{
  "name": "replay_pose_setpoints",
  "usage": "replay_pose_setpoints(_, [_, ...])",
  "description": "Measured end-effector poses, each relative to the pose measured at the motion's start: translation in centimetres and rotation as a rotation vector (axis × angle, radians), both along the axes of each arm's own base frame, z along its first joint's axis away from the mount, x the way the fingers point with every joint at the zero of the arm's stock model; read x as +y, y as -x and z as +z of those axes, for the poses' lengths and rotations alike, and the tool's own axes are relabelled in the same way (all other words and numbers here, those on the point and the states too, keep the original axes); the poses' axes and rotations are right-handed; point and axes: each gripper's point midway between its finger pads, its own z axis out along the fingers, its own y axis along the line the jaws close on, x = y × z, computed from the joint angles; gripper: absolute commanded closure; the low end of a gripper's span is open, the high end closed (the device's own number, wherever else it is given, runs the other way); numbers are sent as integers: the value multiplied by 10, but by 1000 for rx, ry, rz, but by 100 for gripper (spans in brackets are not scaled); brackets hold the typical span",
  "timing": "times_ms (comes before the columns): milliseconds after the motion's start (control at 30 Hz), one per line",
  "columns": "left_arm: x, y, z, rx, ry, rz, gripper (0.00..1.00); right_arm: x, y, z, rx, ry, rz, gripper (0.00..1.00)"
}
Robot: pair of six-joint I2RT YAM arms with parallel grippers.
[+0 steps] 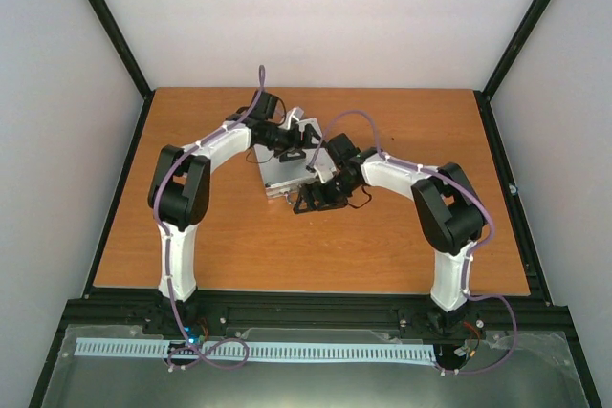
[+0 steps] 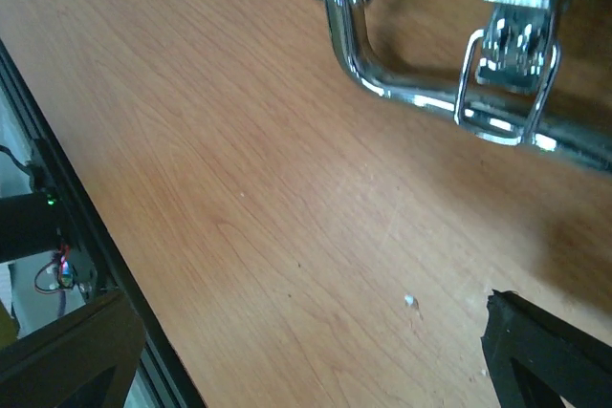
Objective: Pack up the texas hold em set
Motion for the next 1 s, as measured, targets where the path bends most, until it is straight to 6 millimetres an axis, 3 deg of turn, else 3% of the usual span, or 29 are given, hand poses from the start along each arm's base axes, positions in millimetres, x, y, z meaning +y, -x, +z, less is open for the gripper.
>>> replay_pose_setpoints(200, [9,-33,17,-20,10,70,0,-4,3,4,-32,9,-30,2])
replay_pose_setpoints(400, [44,-58,2,38,25,189,0,1,-11,12,-93,-16,-59,2])
replay_pose_setpoints(533, [57,-67,1,51,54,227,0,5,-18,16,-115,-29,-68,2])
replay_pose_setpoints(733, [58,-69,-1,49,74,232,0,15,-34,21,-151,-45,-73,2])
replay_pose_setpoints(1000, [56,-69,-1,33,95,220,0,18,-43,2,-137,-19,-78,2])
